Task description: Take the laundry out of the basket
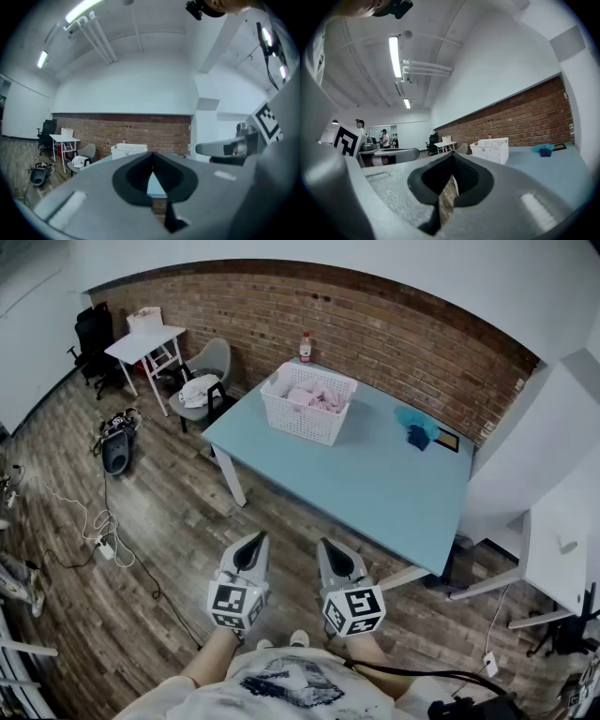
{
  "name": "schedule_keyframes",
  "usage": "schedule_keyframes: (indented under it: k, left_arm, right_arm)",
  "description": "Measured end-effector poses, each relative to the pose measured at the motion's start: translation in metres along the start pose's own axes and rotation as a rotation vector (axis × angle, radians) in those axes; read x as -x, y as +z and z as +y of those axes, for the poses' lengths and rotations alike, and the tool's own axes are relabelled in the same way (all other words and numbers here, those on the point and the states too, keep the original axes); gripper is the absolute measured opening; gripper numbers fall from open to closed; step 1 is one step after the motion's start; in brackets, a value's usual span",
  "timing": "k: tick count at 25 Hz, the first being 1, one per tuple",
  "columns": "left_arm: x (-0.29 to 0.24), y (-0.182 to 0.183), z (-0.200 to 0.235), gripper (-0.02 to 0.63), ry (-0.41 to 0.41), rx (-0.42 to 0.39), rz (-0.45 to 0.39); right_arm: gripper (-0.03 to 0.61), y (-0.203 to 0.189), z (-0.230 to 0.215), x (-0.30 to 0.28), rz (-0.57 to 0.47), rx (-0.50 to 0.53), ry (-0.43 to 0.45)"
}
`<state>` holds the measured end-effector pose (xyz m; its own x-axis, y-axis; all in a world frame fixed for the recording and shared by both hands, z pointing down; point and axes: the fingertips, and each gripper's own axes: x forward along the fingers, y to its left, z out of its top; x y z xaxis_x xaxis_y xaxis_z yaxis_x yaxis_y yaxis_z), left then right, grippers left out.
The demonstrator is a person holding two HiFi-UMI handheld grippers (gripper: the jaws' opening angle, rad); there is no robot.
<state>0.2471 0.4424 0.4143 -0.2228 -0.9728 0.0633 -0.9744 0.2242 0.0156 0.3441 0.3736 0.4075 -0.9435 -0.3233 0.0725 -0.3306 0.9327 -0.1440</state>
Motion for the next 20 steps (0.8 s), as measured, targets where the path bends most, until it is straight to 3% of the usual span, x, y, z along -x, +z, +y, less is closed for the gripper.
schedule_keyframes:
  k: [12, 20]
  left_arm:
    - [-0.002, 0.003, -0.009, -0.008, 0.0, -0.009, -0.006]
    - [-0.008, -0.014, 0.015, -0.008, 0.036, 0.023, 0.019]
  right_arm:
    - [-0.003, 0.008, -0.006, 0.008, -0.04, -0.021, 0.016]
    - [-0.003, -0.012, -0.003, -0.019, 0.02, -0.062, 0.061]
